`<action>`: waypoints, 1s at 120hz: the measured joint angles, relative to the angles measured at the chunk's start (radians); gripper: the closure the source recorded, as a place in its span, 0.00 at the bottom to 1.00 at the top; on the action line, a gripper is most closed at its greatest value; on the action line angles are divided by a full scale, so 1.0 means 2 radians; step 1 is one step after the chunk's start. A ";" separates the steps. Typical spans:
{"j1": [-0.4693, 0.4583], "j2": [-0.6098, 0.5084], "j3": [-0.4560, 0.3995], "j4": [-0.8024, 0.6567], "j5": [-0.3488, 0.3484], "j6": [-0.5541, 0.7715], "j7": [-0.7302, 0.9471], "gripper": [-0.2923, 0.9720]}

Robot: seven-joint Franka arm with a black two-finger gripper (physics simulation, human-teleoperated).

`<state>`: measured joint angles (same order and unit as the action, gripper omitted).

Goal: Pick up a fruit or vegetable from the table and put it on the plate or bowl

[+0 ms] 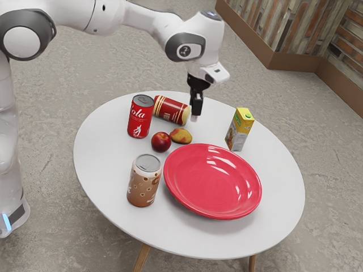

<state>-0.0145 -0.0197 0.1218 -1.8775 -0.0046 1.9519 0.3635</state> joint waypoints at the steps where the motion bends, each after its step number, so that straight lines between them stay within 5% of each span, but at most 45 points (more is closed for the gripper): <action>1: 0.000 0.000 0.000 -0.001 0.000 0.000 0.000 0.23; 72: 0.040 -0.003 -0.001 -0.039 -0.004 0.029 -0.016 0.23; 120: 0.018 -0.005 -0.001 -0.053 -0.007 0.045 -0.024 0.23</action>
<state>0.0220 -0.0290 0.1194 -1.9843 -0.0177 2.0417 0.3163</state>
